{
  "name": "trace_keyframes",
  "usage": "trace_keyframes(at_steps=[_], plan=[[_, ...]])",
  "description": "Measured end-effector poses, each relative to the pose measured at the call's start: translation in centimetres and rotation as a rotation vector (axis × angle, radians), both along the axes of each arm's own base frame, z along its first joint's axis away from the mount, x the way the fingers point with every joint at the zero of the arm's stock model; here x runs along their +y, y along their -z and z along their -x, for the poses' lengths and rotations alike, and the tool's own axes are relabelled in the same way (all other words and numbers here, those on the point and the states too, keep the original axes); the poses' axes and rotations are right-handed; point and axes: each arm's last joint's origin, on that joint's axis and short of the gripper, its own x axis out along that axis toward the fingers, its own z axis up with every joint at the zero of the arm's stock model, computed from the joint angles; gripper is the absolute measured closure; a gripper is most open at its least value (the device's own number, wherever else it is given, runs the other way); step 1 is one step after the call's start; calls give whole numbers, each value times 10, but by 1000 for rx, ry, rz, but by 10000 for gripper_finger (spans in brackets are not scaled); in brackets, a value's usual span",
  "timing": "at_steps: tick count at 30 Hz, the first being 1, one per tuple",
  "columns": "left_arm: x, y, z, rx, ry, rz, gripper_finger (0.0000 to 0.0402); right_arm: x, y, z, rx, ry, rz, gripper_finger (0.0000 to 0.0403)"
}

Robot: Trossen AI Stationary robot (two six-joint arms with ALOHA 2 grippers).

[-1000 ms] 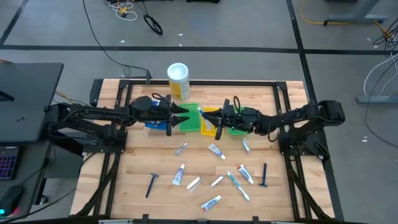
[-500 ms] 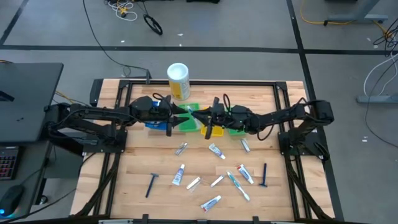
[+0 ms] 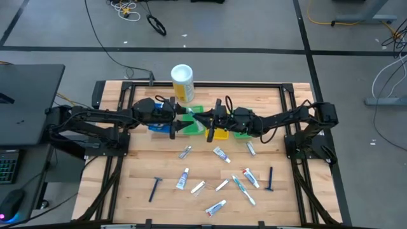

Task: Pick & Place Travel size toiletries
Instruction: Put the blue toothbrush into the blue bin

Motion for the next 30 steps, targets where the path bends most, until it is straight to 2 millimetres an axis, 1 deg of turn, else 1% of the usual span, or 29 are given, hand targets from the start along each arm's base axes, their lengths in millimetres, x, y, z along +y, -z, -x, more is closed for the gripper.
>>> trace_keyframes(at_steps=[3,6,11,14,17,19,22,30], plan=[[0,0,0,0,-5,8,147,0,0,0,-1,-4,0,376],[1,4,-5,-3,0,32,148,0,0,0,-3,-5,1,376],[4,15,-22,-12,6,33,150,0,0,0,5,-4,2,376],[6,14,-30,-18,4,22,150,0,1,0,11,-4,3,376],[6,13,-32,-18,5,18,158,-1,2,0,17,8,5,376],[6,13,-31,-14,5,20,172,-1,2,0,27,21,19,376],[6,13,-31,-9,3,21,204,-2,2,0,31,37,32,376],[6,16,-30,28,4,22,315,-4,2,0,33,43,33,376]])
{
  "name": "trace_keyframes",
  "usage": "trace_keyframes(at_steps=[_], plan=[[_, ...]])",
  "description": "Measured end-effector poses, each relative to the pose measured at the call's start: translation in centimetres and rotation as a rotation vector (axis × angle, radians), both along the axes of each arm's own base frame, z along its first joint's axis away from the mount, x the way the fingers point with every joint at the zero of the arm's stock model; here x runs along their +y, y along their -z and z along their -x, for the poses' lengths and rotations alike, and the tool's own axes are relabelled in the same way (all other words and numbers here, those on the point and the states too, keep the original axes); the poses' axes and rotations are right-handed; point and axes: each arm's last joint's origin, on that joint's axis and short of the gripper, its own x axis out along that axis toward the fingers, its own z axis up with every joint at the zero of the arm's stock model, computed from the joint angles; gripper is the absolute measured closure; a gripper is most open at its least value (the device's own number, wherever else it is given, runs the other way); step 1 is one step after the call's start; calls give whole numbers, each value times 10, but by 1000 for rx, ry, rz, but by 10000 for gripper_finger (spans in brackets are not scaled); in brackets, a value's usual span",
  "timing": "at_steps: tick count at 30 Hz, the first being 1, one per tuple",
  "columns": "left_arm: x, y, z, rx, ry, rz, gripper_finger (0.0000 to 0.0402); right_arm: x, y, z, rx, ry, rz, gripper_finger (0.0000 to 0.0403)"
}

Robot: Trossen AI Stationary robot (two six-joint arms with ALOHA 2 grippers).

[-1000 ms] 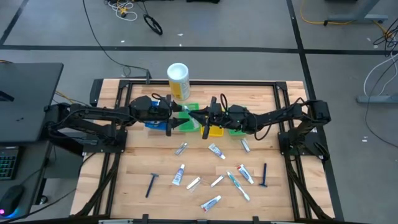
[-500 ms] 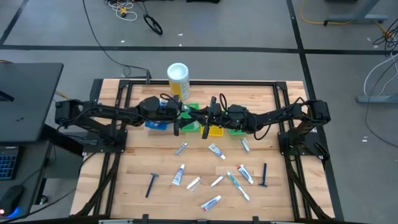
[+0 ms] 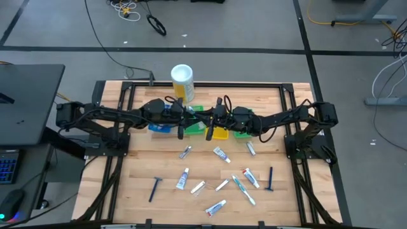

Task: Pick & Place Travel size toiletries
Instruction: Put the blue toothbrush into the blue bin

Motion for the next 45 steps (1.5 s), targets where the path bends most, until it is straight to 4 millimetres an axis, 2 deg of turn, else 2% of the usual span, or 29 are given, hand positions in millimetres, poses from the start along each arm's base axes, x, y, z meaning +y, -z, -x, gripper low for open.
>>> trace_keyframes(at_steps=[3,5,12,19,25,31,36,41,45], plan=[[0,0,0,3,-2,8,358,-1,1,0,16,0,3,375],[0,1,0,7,1,11,372,-1,2,0,26,3,4,375],[0,2,0,10,-1,47,372,0,3,0,46,-38,37,360],[1,4,1,32,-33,84,371,-3,9,0,109,-39,38,300],[10,9,8,123,-120,155,370,-7,14,5,206,66,27,256],[25,7,32,260,-240,187,370,-5,10,18,332,38,-4,233],[37,9,67,437,-359,279,367,-5,11,23,393,41,-30,231],[45,19,99,645,-505,364,370,-6,12,24,400,44,-31,231],[51,28,107,732,-524,442,370,-6,11,24,399,43,-26,231]])
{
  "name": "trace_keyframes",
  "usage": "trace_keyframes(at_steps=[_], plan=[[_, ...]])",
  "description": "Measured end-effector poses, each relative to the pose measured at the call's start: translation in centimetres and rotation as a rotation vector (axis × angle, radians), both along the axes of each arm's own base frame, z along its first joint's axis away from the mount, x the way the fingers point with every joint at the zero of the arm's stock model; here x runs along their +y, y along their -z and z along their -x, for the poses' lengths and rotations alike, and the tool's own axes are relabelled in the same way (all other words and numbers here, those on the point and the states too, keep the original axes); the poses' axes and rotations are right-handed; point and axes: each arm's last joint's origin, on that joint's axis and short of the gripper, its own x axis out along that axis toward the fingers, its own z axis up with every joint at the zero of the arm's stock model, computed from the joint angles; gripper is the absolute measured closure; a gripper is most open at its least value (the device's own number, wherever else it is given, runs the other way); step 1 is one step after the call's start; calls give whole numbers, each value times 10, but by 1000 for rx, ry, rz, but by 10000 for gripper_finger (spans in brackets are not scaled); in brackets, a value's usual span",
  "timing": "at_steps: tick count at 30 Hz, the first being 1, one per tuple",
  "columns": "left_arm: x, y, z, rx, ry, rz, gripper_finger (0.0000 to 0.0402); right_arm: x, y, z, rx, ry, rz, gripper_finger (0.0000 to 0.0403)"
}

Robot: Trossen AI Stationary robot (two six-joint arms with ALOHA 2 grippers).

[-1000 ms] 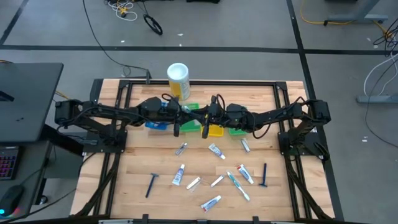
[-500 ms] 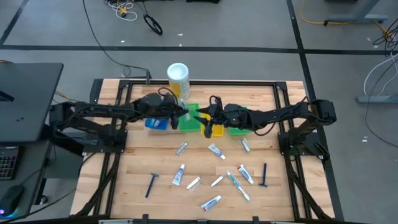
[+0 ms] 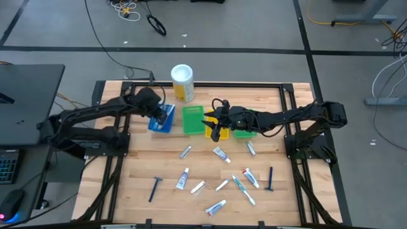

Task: Pick & Place Travel size toiletries
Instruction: Put the blue toothbrush into the blue bin

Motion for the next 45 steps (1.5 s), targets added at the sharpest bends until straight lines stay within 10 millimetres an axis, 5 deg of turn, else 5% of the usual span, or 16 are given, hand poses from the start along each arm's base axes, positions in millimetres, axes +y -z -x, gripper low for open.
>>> trace_keyframes(at_steps=[14,26,35,45], plan=[[9,26,-7,147,-13,82,355,0,0,0,2,-1,2,230],[9,26,-6,154,-17,60,258,0,2,1,20,-1,1,231],[12,-1,-10,98,25,-36,235,5,10,3,98,-122,-95,231],[-1,-23,-18,55,72,-195,235,31,37,22,423,-147,-347,231]])
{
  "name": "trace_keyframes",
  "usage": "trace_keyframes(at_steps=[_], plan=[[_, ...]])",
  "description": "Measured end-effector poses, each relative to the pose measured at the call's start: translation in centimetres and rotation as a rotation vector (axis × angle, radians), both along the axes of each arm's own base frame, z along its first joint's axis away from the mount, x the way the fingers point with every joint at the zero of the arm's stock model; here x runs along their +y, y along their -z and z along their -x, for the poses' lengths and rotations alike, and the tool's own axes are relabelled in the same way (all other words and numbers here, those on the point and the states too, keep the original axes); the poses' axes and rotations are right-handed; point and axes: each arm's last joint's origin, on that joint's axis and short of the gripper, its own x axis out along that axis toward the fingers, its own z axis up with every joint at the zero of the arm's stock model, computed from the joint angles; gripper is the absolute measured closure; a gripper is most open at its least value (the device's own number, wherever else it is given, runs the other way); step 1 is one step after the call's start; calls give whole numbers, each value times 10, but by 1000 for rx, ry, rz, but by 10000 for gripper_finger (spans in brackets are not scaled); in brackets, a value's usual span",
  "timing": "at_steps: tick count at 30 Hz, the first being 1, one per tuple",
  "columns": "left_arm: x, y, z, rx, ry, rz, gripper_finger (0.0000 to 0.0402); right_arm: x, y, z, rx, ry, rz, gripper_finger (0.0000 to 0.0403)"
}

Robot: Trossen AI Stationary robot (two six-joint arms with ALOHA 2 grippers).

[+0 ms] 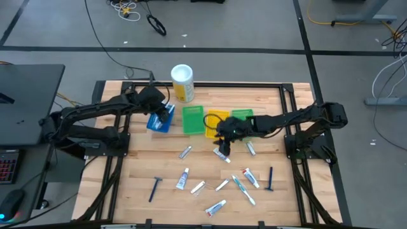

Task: Pick & Place Travel size toiletries
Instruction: Put the blue toothbrush into the blue bin

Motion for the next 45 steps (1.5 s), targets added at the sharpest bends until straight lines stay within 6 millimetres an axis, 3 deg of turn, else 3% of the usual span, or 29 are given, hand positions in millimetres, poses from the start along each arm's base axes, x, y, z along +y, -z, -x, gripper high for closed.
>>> trace_keyframes(at_steps=[12,19,25,34,45], plan=[[-4,-1,-2,-20,-71,2,235,114,10,38,243,-75,-264,231],[-3,-2,-3,-45,-101,-9,235,148,22,65,367,83,-254,231],[-3,-2,-3,-53,-115,-1,235,164,44,68,483,91,-293,231],[-3,-4,-4,-72,-115,-8,235,163,67,65,561,121,-252,231],[-2,-4,-4,-77,-121,-5,235,163,76,63,571,94,-193,243]])
